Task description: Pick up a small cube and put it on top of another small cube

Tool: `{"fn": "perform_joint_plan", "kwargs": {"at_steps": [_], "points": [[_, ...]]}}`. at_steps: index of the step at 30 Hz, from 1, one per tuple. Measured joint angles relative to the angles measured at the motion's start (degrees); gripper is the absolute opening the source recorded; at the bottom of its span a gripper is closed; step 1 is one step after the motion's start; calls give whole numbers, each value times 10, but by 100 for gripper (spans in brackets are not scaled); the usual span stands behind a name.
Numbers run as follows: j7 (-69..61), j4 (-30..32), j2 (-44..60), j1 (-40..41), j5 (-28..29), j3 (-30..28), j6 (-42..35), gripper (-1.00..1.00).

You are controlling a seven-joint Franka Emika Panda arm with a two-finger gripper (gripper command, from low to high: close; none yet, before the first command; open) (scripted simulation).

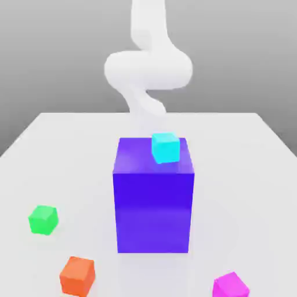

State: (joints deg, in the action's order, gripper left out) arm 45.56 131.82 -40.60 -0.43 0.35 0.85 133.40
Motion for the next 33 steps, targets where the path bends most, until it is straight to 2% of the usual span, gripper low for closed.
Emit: {"fn": "perform_joint_plan", "kwargs": {"at_steps": [19,28,33], "points": [[-11,3,398,-44,41,63,123,0],[-16,4,585,-73,60,77,180,0],[-3,-14,689,-94,82,58,250,0]]}}
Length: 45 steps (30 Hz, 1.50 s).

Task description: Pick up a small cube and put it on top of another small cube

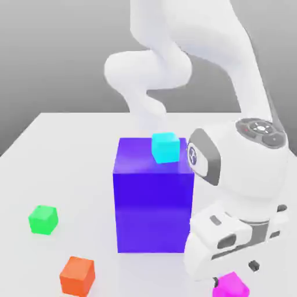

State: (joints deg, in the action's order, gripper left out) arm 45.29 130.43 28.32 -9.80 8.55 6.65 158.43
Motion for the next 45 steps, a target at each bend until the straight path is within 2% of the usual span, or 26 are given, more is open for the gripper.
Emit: {"fn": "perform_joint_plan", "kwargs": {"at_steps": [1,7,12,23,29,34,35,41,45], "points": [[2,-3,12,-2,3,-3,9,-100],[3,-4,17,-4,5,-4,13,-100],[-12,14,-61,11,-17,15,-47,-100],[117,156,-216,146,-36,-157,-56,-100],[210,249,-303,340,-55,-250,-49,-100],[171,259,-229,347,-138,-229,32,-100],[158,259,-209,354,-156,-218,50,100],[152,258,-199,357,-166,-213,59,100],[188,261,-253,355,-115,-228,11,100]]}}
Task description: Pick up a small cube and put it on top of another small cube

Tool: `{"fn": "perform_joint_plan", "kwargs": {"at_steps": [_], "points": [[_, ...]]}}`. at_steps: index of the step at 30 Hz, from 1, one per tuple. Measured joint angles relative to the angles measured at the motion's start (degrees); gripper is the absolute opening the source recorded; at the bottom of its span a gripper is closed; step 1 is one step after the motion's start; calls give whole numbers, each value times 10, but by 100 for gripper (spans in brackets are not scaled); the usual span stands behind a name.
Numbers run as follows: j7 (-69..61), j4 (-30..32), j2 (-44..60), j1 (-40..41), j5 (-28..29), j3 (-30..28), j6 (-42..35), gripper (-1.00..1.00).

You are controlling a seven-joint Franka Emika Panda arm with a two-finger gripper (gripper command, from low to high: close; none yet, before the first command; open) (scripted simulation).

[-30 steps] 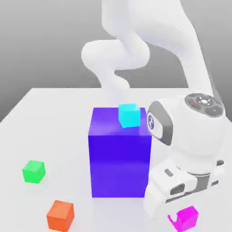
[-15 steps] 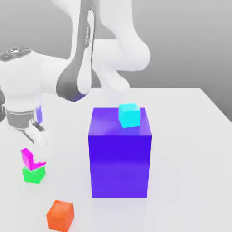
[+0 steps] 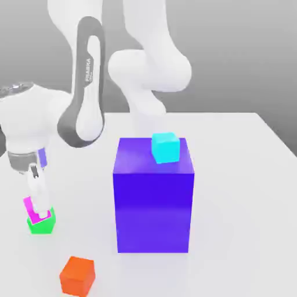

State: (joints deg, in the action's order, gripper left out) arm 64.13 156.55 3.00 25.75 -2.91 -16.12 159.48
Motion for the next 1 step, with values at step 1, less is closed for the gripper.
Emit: {"fn": "perform_joint_plan", "kwargs": {"at_steps": [1], "points": [[12,1,-19,2,16,-1,-18,100]]}}
